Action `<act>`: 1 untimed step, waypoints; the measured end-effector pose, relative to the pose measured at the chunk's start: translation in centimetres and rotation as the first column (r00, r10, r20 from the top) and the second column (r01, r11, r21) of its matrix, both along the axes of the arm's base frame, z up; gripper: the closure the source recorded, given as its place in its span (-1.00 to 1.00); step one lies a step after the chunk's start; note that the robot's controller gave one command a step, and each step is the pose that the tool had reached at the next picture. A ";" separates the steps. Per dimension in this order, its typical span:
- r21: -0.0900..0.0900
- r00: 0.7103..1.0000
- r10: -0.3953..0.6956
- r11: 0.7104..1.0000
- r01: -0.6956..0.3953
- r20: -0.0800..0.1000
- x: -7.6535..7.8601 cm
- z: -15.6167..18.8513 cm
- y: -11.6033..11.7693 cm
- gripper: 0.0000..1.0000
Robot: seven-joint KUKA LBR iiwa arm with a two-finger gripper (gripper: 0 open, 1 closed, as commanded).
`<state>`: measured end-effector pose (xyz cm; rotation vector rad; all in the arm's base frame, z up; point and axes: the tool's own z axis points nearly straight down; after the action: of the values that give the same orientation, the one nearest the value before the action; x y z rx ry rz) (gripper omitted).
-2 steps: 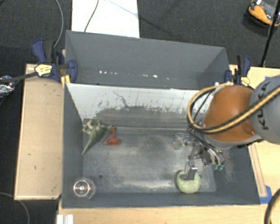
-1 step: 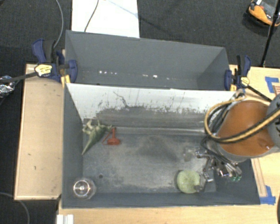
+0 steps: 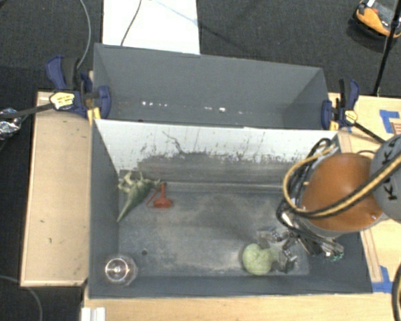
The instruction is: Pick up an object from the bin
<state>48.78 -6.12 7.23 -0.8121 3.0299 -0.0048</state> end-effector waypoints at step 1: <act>0.000 1.000 0.000 1.000 0.000 0.000 0.0 0.0 0.0 1.00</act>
Offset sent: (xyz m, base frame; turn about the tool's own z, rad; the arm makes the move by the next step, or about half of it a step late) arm 0.0012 -0.0132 0.1192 -0.0446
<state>48.78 -6.12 7.23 -0.8121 3.0299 -0.0049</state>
